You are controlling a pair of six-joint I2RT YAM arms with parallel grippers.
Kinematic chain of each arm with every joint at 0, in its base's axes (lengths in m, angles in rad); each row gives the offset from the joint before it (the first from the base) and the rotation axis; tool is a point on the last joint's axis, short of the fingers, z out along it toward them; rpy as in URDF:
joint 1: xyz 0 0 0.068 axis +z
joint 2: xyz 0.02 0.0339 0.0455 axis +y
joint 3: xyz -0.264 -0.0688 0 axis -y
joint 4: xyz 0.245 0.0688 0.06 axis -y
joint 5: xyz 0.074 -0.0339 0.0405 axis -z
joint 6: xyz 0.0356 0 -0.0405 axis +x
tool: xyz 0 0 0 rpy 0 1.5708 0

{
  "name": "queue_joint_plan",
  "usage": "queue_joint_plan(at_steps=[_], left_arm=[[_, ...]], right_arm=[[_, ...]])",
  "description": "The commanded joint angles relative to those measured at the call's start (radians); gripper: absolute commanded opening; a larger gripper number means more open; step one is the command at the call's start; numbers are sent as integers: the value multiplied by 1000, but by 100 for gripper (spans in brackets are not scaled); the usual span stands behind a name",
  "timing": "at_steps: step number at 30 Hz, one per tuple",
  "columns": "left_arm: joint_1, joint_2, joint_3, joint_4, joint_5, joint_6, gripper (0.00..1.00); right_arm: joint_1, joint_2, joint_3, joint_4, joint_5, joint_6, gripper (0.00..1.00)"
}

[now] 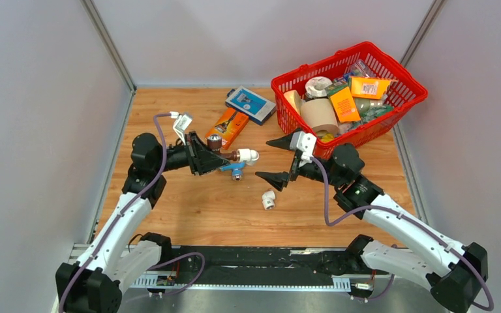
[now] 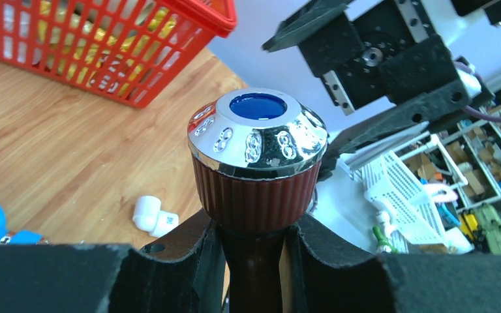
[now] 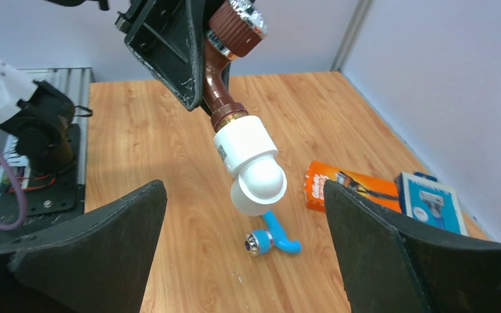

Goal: Install the water faucets

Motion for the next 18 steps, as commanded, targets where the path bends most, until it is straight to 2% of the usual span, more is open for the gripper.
queue_joint_plan(at_steps=[1, 5, 18], left_arm=[[3, -54, 39, 85, 95, -23, 0], [3, -72, 53, 74, 112, -40, 0], [-1, -83, 107, 85, 153, -86, 0]], right_arm=[[2, 46, 55, 84, -191, -20, 94], [4, 95, 104, 101, -257, 0, 90], [18, 211, 165, 130, -328, 18, 79]])
